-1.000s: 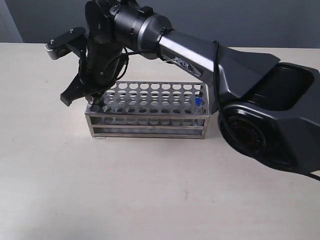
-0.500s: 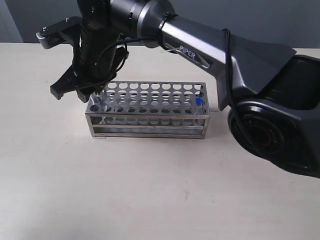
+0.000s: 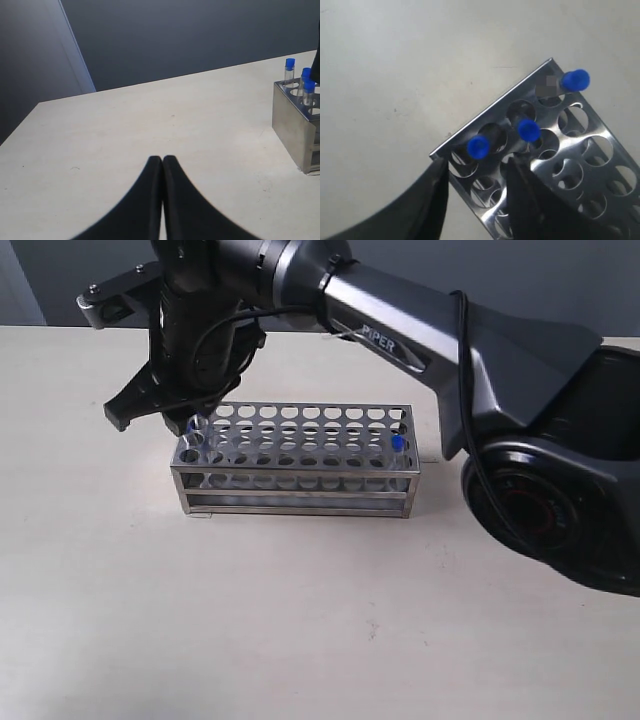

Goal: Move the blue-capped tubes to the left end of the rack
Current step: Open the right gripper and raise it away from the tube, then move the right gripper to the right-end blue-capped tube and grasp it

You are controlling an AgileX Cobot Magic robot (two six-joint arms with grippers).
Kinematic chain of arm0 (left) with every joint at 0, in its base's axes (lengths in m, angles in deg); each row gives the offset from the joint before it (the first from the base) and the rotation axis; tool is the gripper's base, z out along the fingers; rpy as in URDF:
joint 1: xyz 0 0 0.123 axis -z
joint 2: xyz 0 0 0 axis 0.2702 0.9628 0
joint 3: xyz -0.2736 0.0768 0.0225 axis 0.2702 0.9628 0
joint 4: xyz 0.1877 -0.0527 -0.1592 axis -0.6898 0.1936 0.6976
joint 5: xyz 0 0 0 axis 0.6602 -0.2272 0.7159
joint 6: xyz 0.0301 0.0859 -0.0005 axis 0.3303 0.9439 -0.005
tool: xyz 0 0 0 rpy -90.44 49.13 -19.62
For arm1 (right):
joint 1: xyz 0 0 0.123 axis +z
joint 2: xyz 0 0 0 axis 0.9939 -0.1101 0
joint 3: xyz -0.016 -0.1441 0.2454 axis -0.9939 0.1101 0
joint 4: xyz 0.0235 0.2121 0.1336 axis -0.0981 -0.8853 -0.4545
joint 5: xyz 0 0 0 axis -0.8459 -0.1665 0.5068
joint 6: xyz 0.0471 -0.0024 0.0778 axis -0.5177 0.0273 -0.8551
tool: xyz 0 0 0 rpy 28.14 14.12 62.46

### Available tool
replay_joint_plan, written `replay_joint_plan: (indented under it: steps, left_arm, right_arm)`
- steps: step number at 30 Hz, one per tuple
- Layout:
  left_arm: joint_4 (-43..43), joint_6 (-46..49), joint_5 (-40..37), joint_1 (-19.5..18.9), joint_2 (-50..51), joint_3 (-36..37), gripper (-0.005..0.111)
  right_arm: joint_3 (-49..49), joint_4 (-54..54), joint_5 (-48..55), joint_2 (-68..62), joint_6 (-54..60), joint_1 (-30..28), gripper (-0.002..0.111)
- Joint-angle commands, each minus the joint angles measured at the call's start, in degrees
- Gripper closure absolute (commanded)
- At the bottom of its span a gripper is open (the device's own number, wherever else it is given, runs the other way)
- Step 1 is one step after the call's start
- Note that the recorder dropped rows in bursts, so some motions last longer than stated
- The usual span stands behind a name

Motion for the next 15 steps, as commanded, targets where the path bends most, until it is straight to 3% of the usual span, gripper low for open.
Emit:
replay_joint_plan:
  steps: [1, 8, 15]
  left_arm:
    - [-0.32, -0.2, 0.74, 0.4, 0.26, -0.11, 0.106]
    - [-0.32, -0.2, 0.74, 0.4, 0.26, -0.11, 0.106]
    - [-0.32, -0.2, 0.74, 0.4, 0.26, -0.11, 0.106]
  right_arm:
    - [0.1, -0.04, 0.29, 1.58, -0.16, -0.06, 0.071]
    - [0.1, 1.05, 0.29, 4.98, -0.29, -0.06, 0.071]
    - [0.87, 15.31, 0.29, 11.7, -5.29, -0.06, 0.071]
